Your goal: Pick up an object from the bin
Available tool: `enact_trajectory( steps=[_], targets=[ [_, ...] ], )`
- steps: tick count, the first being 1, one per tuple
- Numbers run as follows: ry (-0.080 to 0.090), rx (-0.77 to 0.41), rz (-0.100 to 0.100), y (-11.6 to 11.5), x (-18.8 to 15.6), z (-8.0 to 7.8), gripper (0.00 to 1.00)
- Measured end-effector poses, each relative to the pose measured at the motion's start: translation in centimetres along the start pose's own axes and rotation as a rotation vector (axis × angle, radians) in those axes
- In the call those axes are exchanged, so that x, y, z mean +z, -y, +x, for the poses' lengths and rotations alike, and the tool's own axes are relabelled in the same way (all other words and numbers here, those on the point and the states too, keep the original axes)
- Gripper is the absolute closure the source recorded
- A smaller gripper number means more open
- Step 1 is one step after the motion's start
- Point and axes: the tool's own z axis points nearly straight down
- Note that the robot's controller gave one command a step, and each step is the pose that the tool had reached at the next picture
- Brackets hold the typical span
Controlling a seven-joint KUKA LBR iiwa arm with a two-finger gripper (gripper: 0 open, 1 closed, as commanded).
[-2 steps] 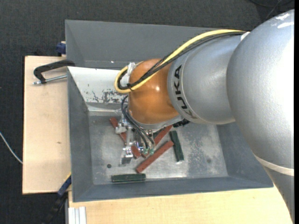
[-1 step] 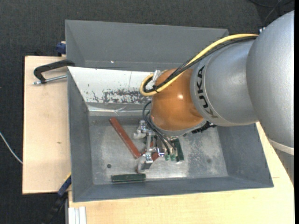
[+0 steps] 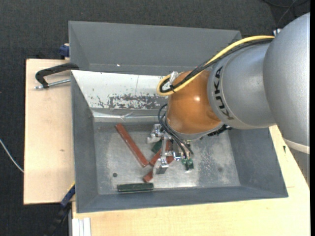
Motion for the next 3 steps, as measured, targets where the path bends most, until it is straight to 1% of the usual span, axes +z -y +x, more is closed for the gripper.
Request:
enact_trajectory(
  steps=[1, 2, 3],
  targets=[
    [0.007, 0.046, -0.028, 1.7, 1.2, 1.7, 1.0],
    [0.007, 0.046, -0.027, 1.8, 1.2, 1.7, 1.0],
    [0.002, -0.336, -0.004, 4.8, -12.3, -1.0, 1.0]
  ],
)
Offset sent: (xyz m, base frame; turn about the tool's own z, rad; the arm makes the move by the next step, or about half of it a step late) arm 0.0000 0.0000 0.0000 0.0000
